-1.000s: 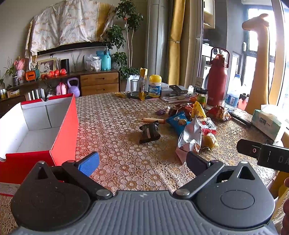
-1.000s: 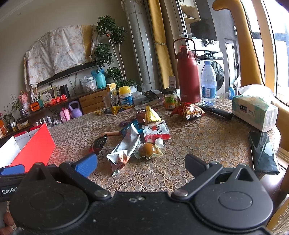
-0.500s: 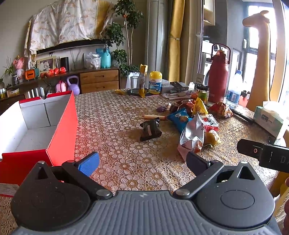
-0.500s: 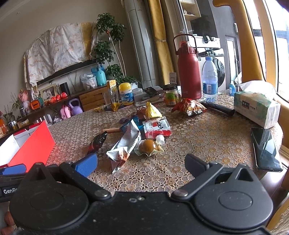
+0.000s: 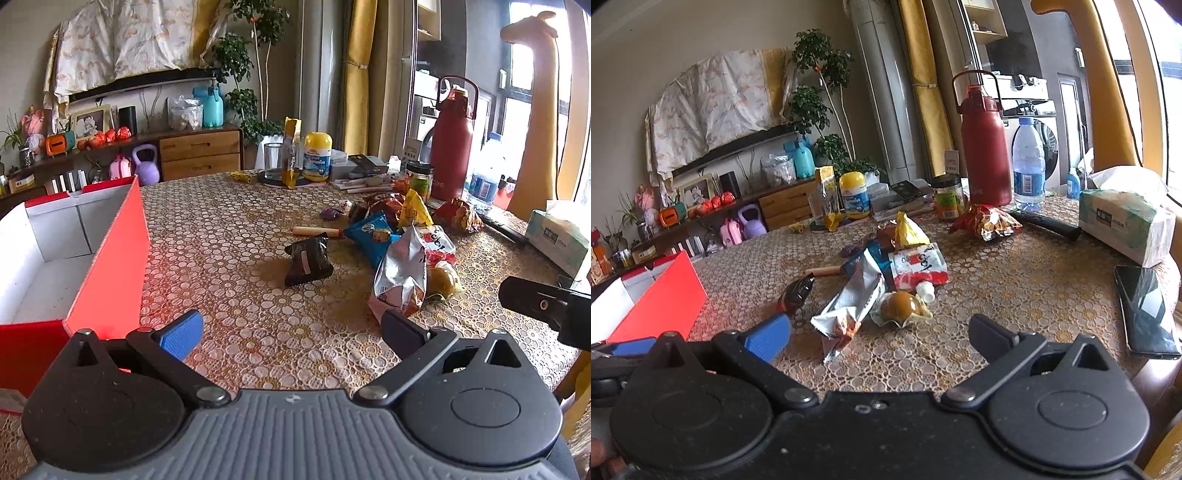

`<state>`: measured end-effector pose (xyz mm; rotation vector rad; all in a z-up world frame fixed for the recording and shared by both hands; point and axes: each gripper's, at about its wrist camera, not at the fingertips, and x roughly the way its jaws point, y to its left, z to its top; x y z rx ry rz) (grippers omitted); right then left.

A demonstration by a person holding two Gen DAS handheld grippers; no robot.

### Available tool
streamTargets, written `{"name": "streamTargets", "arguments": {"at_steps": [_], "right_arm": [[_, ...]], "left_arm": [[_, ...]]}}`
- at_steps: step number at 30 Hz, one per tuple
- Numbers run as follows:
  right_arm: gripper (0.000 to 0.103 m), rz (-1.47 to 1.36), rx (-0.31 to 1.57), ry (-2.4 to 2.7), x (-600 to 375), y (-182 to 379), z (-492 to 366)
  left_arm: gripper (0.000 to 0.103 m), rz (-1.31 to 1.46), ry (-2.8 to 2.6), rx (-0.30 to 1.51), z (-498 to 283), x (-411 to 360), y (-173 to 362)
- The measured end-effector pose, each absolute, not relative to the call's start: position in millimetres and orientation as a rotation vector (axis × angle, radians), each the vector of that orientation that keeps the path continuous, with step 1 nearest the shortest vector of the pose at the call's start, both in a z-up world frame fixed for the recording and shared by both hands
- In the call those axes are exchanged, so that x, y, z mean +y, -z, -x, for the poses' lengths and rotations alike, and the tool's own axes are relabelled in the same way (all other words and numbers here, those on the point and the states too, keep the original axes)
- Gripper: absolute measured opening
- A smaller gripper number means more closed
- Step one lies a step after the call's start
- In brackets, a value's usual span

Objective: Organize snacks
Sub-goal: 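Reach the left gripper to the black snack bar and close on it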

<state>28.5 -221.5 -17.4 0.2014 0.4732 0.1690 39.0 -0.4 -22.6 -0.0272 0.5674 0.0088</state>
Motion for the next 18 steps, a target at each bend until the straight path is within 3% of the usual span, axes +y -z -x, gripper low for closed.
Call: {"name": "streamTargets", "arguments": {"at_steps": [18], "right_arm": [[0.103,-0.156,0.515,-0.175,-213.2,22.7,-57.3]], "left_arm": [[0.103,-0.031,0.033,0.576,-118.5,-8.5,23.5]]}}
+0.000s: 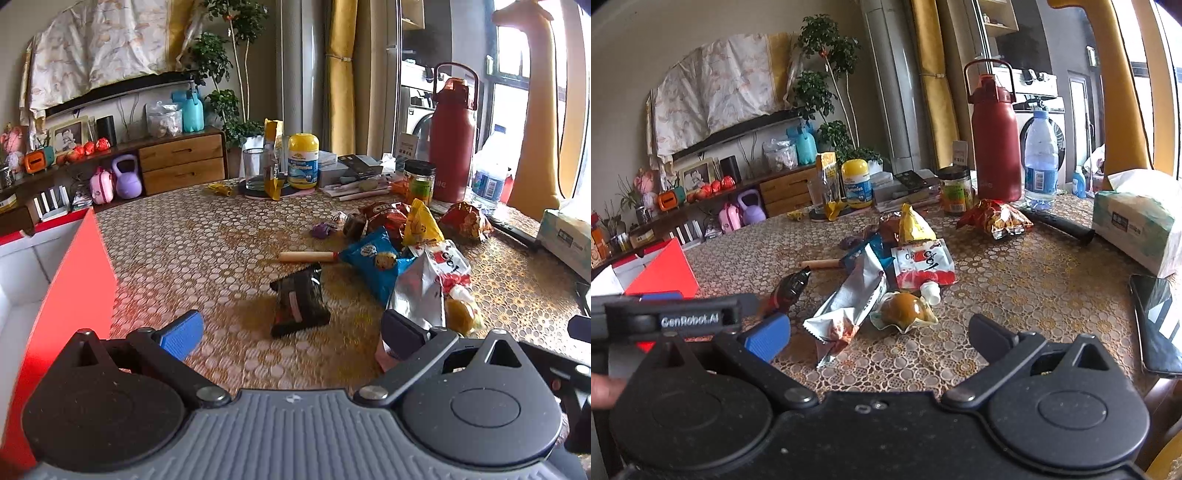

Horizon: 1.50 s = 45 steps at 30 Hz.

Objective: Organize snacks
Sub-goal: 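Reach the left gripper to the black snack bar and close on it, then lift the black snack bar with the left gripper while the right gripper grasps the silver foil packet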

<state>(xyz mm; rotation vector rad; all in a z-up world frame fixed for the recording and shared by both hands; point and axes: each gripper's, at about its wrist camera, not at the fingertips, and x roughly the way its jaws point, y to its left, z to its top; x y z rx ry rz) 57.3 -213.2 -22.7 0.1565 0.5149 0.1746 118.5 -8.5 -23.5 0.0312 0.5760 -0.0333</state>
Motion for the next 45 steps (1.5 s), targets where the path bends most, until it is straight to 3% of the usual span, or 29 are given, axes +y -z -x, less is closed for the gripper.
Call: {"name": "streamTargets", "arguments": {"at_steps": [20,28,32,33,35,45], "right_arm": [[0.101,-0.086,0.605,-0.175,-217.4,56.6,-130.5],[0.090,-0.088,0.627,-0.203,-216.2,65.6,-149.2],[0.080,-0.108,0.629,-0.224,-218.5,66.2,-154.5],[0.077,-0.114,0.631,-0.231,-219.3,66.7,-154.7],[0.072,-0.134,0.639,-0.241,-221.3,67.4,-154.6],[0.072,-0.113,0.561,-0.284,-207.3,49.5,-156.6]], "left_arm": [[0.102,0.014,0.004,0.703,-205.8,-6.8,62.0],[0.066,0.046,0.026,0.753,-221.0,-3.2,74.5],[0.054,0.046,0.030,0.753,-223.1,-1.6,76.7],[0.046,0.050,0.032,0.750,-223.4,-1.1,76.5],[0.044,0.054,0.032,0.747,-223.2,-0.2,76.3],[0.039,0.046,0.046,0.729,-219.8,-0.2,74.6]]}}
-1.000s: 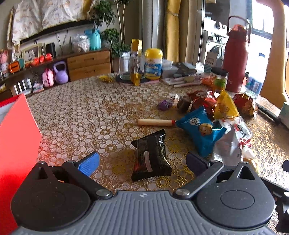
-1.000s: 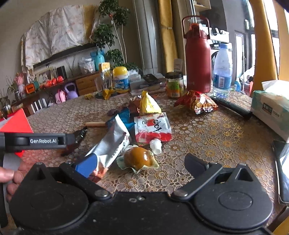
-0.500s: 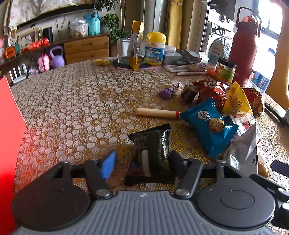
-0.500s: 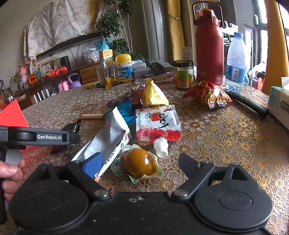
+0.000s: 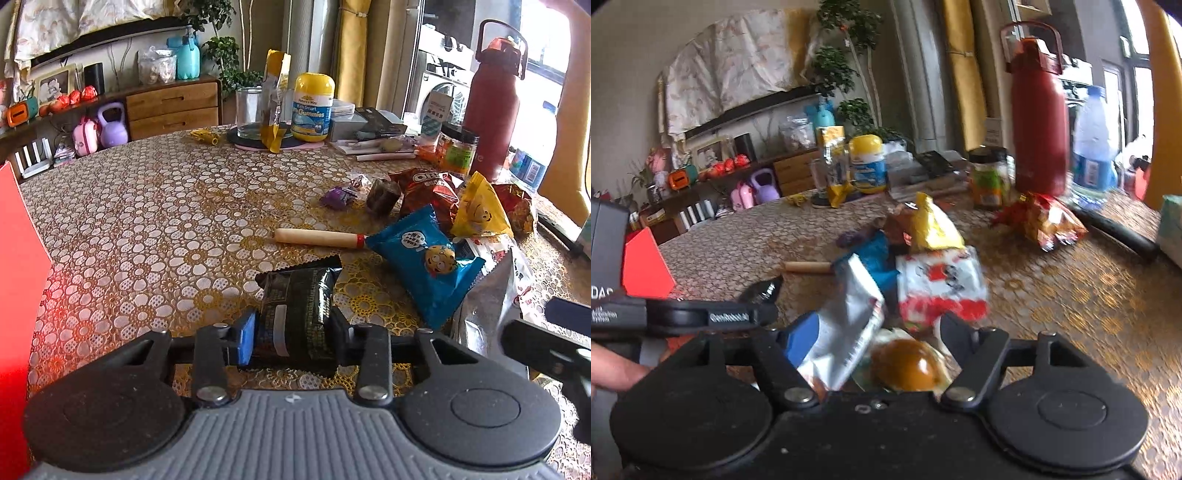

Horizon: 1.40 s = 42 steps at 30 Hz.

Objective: Organize snacks
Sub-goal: 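Lift the black snack bar with the left gripper while the right gripper grasps the silver foil packet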

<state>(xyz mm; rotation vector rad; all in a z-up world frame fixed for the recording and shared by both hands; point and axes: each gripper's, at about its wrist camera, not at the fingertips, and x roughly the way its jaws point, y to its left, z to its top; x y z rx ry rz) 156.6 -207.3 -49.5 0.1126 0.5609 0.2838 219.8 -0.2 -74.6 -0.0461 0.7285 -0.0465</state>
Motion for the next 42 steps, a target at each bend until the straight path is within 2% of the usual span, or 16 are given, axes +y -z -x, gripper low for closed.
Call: {"name": "streamTargets", "arguments": {"at_steps": [4,7,13,18,42], "right_arm": [[0.072,-0.072,0.557,-0.325,-191.5,48.6,-166.5],[0.057,-0.042,0.571,-0.350,-180.8,51.2,-173.8],[0.050,-0.024,0.606,-0.351,-169.2,59.1,-184.1],[0.036,-0.048,0.591,-0.364,-170.3,60.2,-178.9],[0.035,-0.085,0.432,-0.417,-156.7,-15.3,-111.7]], "left_arm": [[0.037,0.056,0.042,0.722,-217.3,5.3,72.4],[0.037,0.069,0.038,0.716,-216.4,9.6,70.0],[0.037,0.075,0.026,0.708,-213.2,13.6,66.7],[0.037,0.075,0.025,0.688,-205.0,13.5,59.5],[0.037,0.128,-0.013,0.483,-86.4,46.9,-41.1]]}}
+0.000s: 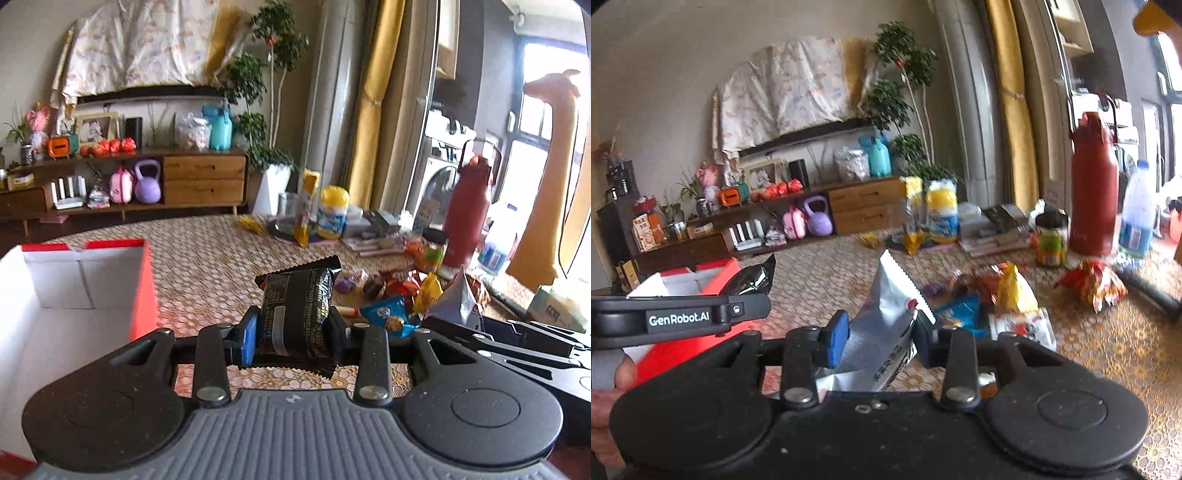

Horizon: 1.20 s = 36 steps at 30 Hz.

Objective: Organize snacks
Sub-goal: 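Lift the black snack bar with the left gripper while the right gripper grasps the silver foil packet, then carry both snacks over the shoebox and open both grippers to drop them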

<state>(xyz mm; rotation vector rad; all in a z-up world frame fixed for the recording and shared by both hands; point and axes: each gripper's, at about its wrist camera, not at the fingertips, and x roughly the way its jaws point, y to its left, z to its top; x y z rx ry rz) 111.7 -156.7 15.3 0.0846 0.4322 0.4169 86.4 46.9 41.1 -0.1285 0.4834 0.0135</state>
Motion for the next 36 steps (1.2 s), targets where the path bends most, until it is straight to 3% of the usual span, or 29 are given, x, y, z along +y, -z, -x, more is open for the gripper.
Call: {"name": "streamTargets", "arguments": {"at_steps": [16,36], "right_arm": [[0.035,-0.013,0.346,-0.550,-98.0,-54.1,-74.3],[0.036,0.061,0.311,-0.736,16.3,-73.0,-79.5]], "left_arm": [[0.037,0.174,-0.156,0.387,-21.8,110.5,-69.3],[0.037,0.222,-0.347,0.412,7.4,198.4,-50.3]]}}
